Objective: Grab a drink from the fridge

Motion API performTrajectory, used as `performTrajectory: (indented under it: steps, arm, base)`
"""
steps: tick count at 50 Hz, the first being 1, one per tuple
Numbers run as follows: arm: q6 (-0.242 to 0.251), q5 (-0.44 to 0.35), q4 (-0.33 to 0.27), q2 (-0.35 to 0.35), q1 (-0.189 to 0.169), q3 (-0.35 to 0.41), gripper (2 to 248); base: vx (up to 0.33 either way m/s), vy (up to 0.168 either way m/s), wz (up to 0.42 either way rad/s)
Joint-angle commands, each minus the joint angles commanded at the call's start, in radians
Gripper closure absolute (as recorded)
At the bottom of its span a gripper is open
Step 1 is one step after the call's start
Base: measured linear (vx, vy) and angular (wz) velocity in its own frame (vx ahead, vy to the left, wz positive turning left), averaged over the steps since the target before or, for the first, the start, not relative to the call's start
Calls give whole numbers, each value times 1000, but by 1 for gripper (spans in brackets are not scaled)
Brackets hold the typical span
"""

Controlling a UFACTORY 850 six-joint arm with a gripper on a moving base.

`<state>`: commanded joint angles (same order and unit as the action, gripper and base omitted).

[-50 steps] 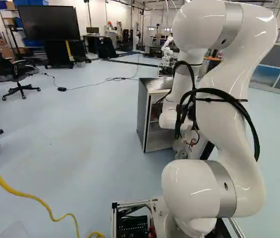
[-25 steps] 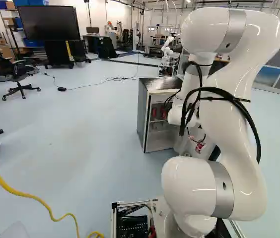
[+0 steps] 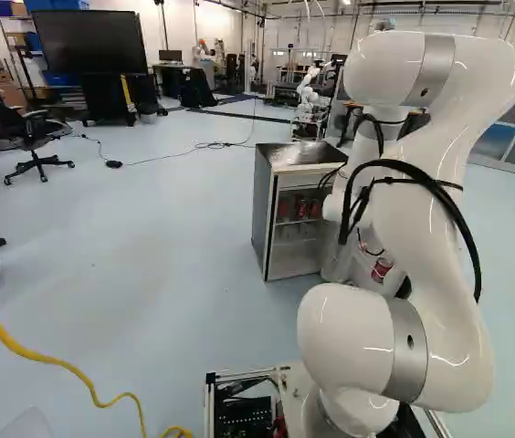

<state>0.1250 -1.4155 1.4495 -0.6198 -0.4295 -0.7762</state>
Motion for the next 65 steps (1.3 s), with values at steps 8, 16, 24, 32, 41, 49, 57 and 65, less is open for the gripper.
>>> performTrajectory:
  steps: [8, 16, 24, 32, 41, 49, 57, 65]
  arm:
    - [0, 0, 0, -24, -31, -46, 3]
    - [0, 0, 0, -46, -59, -89, 3]
    - [0, 0, 0, -53, -67, -102, 3]
    - [0, 0, 0, -42, -61, -81, 3]
    - [0, 0, -32, -12, -43, -24, 3]
    - [0, 0, -103, 19, -22, 33, 3]
    - [0, 0, -186, 51, 1, 90, 3]
    - [0, 0, -269, 83, 25, 146, 3]
  base:
    - [0, 0, 0]
    - [0, 0, 0]
    - [0, 0, 0]
    - [0, 0, 0]
    - [0, 0, 0]
    - [0, 0, 0]
    - [0, 0, 0]
    - [0, 0, 0]
